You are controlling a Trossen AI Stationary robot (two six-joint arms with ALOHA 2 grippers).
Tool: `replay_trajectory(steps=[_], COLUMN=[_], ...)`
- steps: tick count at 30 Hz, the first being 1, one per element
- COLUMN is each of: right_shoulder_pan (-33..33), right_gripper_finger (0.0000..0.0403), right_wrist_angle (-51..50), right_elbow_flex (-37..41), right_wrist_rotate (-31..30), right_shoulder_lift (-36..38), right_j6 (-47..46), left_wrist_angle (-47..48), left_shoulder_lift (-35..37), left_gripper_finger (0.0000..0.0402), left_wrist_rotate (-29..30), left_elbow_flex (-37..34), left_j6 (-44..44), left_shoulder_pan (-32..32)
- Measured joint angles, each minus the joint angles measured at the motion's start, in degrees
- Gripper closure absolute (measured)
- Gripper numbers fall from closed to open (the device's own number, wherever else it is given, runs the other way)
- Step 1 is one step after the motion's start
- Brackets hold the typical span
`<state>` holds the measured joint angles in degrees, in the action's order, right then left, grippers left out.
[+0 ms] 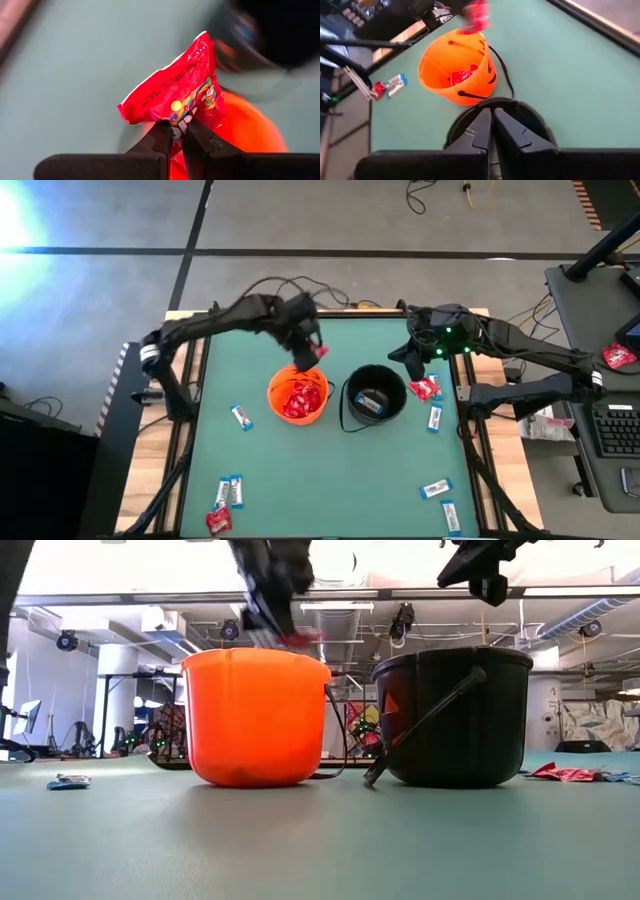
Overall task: Sort candy by brand, put in halloween buckets
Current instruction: Put the red candy into the orange bucket
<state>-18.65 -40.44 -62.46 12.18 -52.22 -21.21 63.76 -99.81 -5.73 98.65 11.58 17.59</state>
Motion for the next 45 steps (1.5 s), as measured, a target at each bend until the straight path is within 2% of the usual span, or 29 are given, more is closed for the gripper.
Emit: replay_trajectory(steps=[5, 9, 13, 18, 22, 25, 27, 32, 35, 39, 45], right_shoulder_pan=[-0.13, -0.11, 0.18, 1.66, 3.49, 3.78, 3.75, 3.77, 3.74, 3.93, 4.02], right_gripper_finger=[0.0392, 0.0392, 0.0392, 0.0392, 0.0392, 0.0392, 0.0392, 0.0392, 0.0392, 0.0392, 0.0392], right_wrist_angle=[0.50, 0.69, 0.29, -2.79, -10.39, -21.47, -27.62, -30.41, -28.83, -20.55, -9.21], right_elbow_flex=[0.00, 0.00, 0.00, 0.00, 0.00, 0.57, 2.15, 10.27, 15.75, 22.44, 26.69], right_wrist_rotate=[-0.22, -0.23, -0.31, -0.50, -6.74, -12.63, -13.87, -13.68, -13.57, -13.11, -12.88], right_shoulder_lift=[-1.30, -1.80, -1.54, 0.67, 1.63, 1.22, 0.86, 0.82, 1.06, 3.11, 4.96], right_j6=[3.80, 6.28, 6.28, 4.21, 0.32, -3.52, -5.76, -12.21, -17.94, -27.48, -49.88], left_wrist_angle=[3.77, 2.73, 1.22, -0.18, -0.83, -2.17, -2.63, -6.11, -6.26, -6.34, -6.44], left_shoulder_lift=[1.65, 0.92, 0.09, 0.09, 0.09, 0.09, 0.09, 0.60, 1.76, 5.62, 12.74], left_gripper_finger=[0.0393, 0.0393, 0.0393, 0.0388, 0.0371, 0.0341, 0.0313, 0.0229, 0.0180, 0.0129, 0.0100], left_wrist_rotate=[0.37, 0.51, 1.48, 7.39, 10.84, 11.06, 11.42, 18.33, 18.71, 20.64, 28.76], left_elbow_flex=[-3.46, -8.09, -13.98, -19.91, -21.98, -22.44, -22.52, -23.10, -22.58, -20.81, -19.41], left_j6=[8.71, 15.39, 19.55, 23.27, 23.48, 22.35, 20.53, 14.85, 13.90, 13.93, 18.42], left_shoulder_pan=[-8.73, -12.55, -12.76, -11.99, -11.66, -11.59, -11.59, -13.20, -14.53, -17.53, -22.36])
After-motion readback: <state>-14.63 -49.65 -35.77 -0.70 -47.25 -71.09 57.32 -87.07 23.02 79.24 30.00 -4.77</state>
